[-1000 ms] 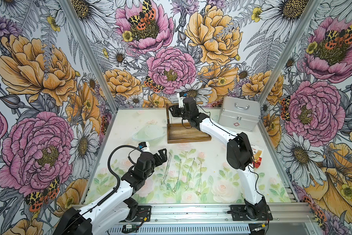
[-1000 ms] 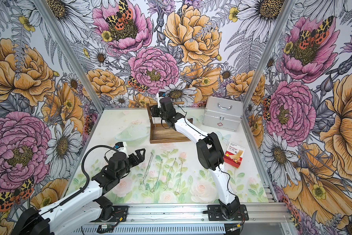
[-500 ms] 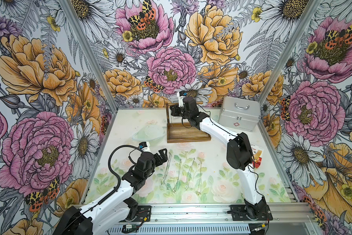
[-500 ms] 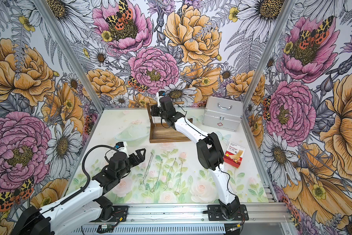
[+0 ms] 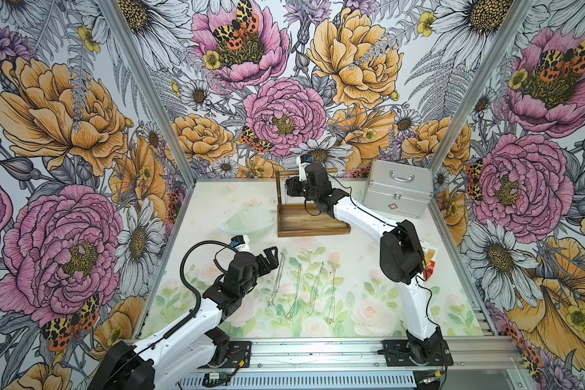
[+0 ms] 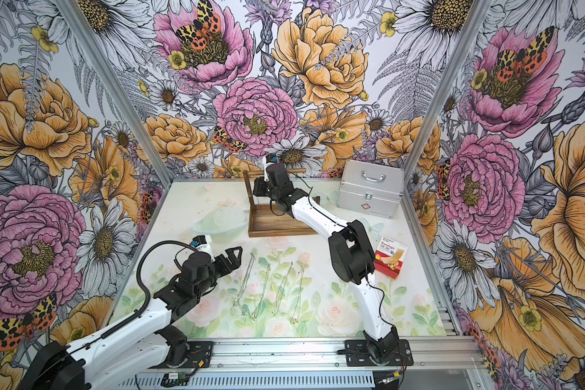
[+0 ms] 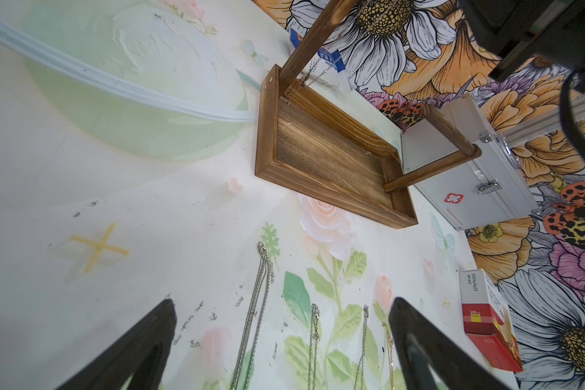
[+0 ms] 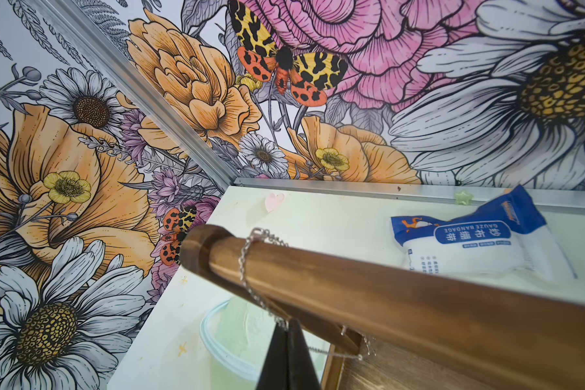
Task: Take the necklace off the jewelry display stand
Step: Take off the necklace from the stand.
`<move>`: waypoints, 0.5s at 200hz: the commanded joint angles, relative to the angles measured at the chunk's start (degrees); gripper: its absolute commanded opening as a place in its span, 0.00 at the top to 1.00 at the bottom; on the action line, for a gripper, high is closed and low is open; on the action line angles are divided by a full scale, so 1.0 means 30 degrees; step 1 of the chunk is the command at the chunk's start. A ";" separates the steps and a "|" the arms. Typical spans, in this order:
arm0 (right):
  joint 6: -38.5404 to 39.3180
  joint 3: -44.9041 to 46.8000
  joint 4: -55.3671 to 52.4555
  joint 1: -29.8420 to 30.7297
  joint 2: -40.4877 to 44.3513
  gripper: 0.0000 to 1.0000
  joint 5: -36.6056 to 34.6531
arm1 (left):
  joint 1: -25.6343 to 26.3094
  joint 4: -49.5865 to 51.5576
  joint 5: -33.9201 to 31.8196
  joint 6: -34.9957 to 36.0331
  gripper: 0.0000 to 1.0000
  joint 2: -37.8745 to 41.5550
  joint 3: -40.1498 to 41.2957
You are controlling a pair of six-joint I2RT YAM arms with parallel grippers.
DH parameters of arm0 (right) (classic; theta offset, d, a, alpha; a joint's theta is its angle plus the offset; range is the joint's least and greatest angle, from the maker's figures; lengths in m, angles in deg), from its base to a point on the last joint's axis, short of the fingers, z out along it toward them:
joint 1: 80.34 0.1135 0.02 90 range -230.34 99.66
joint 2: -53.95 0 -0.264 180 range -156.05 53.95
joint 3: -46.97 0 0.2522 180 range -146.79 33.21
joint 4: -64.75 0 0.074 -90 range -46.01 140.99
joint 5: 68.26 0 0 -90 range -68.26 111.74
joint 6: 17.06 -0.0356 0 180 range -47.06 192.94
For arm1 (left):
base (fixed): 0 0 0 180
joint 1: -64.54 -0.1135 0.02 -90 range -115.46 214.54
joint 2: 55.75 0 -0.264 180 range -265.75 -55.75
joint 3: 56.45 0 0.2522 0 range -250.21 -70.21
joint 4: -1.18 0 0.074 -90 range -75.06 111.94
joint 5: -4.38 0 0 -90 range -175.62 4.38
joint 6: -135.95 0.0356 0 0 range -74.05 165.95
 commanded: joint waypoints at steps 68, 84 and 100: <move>0.0781 0.3032 0.0169 -0.1172 0.3760 1.00 -0.0803 | 0.0099 -0.0478 0.0139 -0.0086 0.01 -0.0220 0.0153; 0.0842 0.3704 0.0162 -0.1476 0.4364 1.00 -0.0872 | 0.0070 -0.0464 0.0197 -0.0088 0.01 -0.0246 0.0117; 0.0986 0.4359 0.0162 -0.1841 0.5011 1.00 -0.1029 | 0.0033 -0.0467 0.0227 -0.0103 0.01 -0.0278 0.0115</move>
